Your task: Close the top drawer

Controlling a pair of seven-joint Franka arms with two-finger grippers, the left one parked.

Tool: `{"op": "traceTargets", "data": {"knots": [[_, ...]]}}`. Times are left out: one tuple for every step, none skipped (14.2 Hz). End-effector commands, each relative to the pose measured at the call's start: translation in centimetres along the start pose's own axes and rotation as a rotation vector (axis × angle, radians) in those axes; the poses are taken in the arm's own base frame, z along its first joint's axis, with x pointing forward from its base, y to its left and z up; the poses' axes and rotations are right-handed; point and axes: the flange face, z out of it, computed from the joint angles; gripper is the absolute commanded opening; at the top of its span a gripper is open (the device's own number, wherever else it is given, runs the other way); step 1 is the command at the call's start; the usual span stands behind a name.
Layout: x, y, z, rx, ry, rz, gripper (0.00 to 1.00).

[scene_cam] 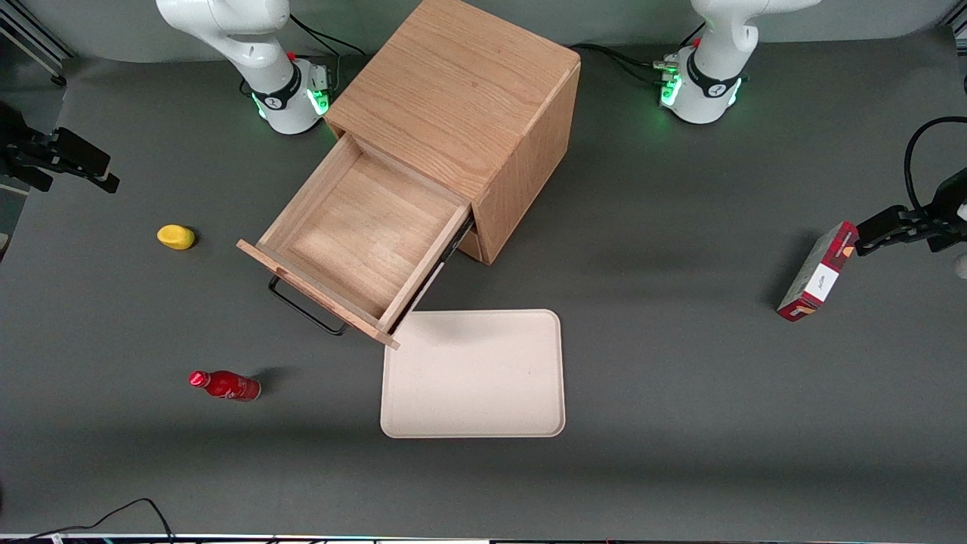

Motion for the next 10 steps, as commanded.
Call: {"op": "traceTargets", "data": {"knots": [[0.2,0.7,0.0,0.025,-0.020,0.017,1.00],[0.3,0.9,0.1,0.024,-0.023,0.017,1.00],[0.3,0.9,-0.1,0.024,-0.019,0.016,1.00],[0.2,0.6,-0.3,0.023,-0.015,0.010,1.00],[0.2,0.4,-0.3,0.023,-0.015,0.004,1.00],[0.2,0.2,-0.3,0.021,-0.015,0.001,1.00],[0.2,0.2,-0.3,0.016,-0.015,-0.002,1.00],[0.2,0.0,-0.3,0.018,-0.015,-0.011,1.00],[0.2,-0.2,-0.3,0.019,-0.015,-0.040,1.00],[0.3,-0.1,-0.2,0.024,-0.014,-0.056,1.00]]}}
